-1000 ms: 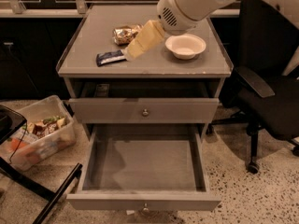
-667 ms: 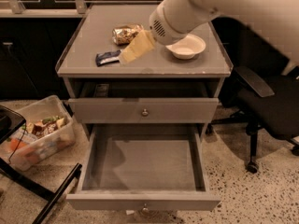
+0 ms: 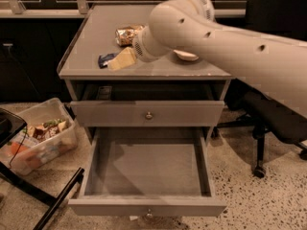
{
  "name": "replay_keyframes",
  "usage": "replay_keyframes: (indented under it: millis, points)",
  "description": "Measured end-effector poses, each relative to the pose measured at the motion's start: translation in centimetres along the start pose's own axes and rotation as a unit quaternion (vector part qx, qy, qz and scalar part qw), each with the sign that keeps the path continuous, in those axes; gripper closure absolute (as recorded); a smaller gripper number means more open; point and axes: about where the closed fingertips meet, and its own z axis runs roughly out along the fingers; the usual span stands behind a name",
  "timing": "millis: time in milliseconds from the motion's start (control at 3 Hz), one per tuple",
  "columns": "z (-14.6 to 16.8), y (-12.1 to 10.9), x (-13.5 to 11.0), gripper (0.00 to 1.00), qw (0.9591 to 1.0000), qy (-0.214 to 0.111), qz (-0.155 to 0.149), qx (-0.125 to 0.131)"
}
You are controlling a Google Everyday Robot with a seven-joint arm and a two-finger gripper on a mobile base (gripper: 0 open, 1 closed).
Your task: Place rxbar blueberry into middle drawer
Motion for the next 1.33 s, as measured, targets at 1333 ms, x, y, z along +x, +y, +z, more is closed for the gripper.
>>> replay_keyframes:
  millis: [1333]
  points:
    - [12.5,2.7,-4.6,0.0,0.9984,-0.038,0.04,0.008]
